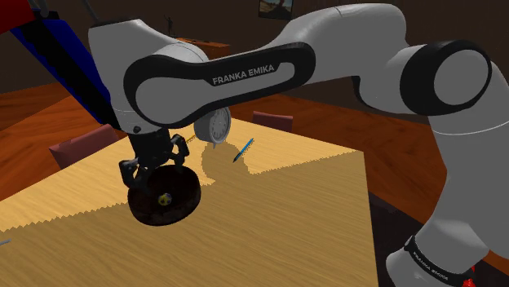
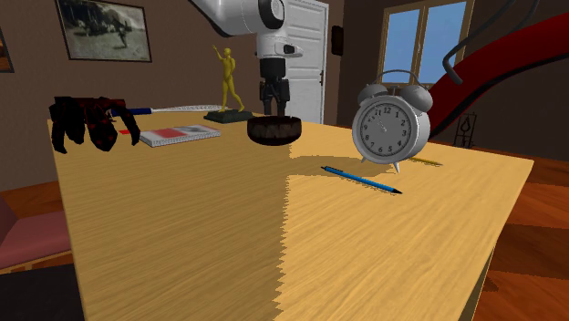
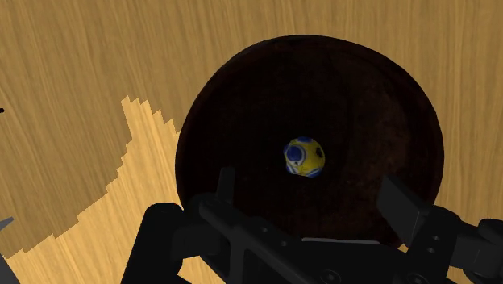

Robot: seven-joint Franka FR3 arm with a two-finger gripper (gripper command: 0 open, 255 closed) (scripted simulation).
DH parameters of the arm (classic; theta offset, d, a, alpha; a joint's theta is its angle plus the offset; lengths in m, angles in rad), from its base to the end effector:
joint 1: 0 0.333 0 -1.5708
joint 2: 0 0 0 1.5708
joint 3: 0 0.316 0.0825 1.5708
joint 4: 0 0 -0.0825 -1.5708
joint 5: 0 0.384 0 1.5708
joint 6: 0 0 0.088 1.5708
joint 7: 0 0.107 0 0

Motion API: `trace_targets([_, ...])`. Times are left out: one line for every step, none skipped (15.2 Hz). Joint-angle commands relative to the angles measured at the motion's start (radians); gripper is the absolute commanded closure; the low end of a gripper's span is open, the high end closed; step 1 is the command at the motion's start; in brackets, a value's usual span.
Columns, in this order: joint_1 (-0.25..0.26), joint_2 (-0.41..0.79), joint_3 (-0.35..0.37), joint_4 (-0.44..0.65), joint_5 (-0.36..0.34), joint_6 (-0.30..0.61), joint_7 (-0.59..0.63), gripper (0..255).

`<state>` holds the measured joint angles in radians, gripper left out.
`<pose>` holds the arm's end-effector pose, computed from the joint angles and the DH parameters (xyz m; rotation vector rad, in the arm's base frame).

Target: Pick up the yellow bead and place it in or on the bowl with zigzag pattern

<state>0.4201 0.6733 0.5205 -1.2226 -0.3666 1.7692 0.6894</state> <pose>0.5246 0.5009 0.4076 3.0580 0.3725 -0.0041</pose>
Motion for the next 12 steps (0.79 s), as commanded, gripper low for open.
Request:
trace_targets([0.007, -0.001, 0.001, 0.032, 0.002, -0.032, -0.004, 0])
trace_targets([0.014, -0.001, 0.002, 0.068, 0.004, -0.066, -0.008, 0])
trace_targets([0.024, 0.002, 0.002, 0.108, 0.005, -0.101, -0.013, 0])
trace_targets([0.032, 0.006, 0.002, 0.142, 0.005, -0.13, -0.016, 0])
trace_targets([0.032, 0.006, 0.002, 0.142, 0.005, -0.13, -0.017, 0])
trace_targets([0.032, 0.006, 0.002, 0.142, 0.005, -0.13, -0.016, 0])
trace_targets([0.032, 0.006, 0.002, 0.142, 0.005, -0.13, -0.016, 0])
trace_targets([0.032, 0.006, 0.002, 0.142, 0.005, -0.13, -0.016, 0])
trace_targets([0.032, 0.006, 0.002, 0.142, 0.005, -0.13, -0.016, 0])
trace_targets([0.032, 0.006, 0.002, 0.142, 0.005, -0.13, -0.016, 0])
trace_targets([0.032, 0.006, 0.002, 0.142, 0.005, -0.13, -0.016, 0])
trace_targets([0.032, 0.006, 0.002, 0.142, 0.005, -0.13, -0.016, 0])
